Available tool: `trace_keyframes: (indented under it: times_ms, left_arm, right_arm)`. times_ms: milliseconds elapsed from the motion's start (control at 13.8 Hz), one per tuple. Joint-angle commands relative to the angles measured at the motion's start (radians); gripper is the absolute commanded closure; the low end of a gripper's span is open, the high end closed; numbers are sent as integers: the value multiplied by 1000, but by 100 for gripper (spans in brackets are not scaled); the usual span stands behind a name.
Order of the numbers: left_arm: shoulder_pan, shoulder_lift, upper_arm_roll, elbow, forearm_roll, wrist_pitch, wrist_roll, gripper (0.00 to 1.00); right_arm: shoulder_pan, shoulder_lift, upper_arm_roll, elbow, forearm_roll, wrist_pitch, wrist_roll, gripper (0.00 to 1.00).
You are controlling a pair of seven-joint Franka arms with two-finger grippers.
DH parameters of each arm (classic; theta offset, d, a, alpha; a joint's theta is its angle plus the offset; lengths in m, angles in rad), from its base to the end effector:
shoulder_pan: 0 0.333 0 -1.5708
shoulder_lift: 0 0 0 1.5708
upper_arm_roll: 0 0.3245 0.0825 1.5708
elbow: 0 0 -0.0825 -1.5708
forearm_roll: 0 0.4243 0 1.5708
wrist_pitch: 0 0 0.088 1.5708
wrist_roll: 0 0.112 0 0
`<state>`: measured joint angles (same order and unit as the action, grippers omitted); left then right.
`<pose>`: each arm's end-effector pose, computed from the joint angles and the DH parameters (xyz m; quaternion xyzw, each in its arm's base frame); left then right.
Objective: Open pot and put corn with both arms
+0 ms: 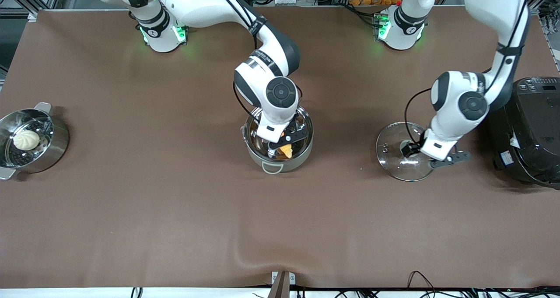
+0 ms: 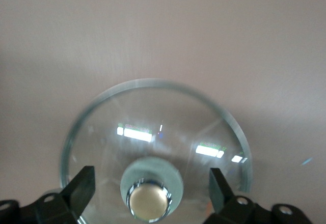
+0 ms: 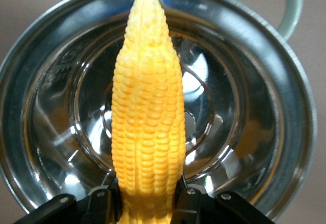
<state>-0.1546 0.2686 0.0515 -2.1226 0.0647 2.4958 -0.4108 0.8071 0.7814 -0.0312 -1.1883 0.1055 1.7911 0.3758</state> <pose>0.6113 -0.0637 0.2679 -0.9901 -0.1272 -0.0576 0.0134 0.5436 0.5553 0.2911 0.9778 0.1855 -0.0958 0.0158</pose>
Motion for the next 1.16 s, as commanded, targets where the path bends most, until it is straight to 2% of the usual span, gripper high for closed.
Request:
trace_keyframes:
  times_ms: [0,73,145,218,291,727,873,1091]
  left_arm:
    - [26,-62,-4,166,23,-197,1,0]
    - [26,-55,-2,259,24,-306,3,0]
    - [24,-49,-2,339,26,-404,1,0]
    - [26,-43,-2,405,32,-476,3,0]
    - [26,-49,-2,441,50,-523,3,0]
    - [27,-115,-5,545,75,-699,76,0]
    - [29,-164,-7,544,44,-735,159,0]
    - [27,-215,-10,549,3,-807,158,0]
  right_arm:
    - [23,18,-12,9,-24,-4,41,99]
    - [23,18,-12,7,-33,-4,41,90]
    - [23,19,-12,7,-44,-2,43,58]
    - [24,22,-12,7,-56,10,43,10]
    - [33,22,-12,6,-67,25,43,0]
    - [-9,-22,-15,12,-47,-13,40,0]
    - [-55,-72,-13,13,-43,-86,37,0]
    - [-144,-171,-13,-7,-43,-148,12,0]
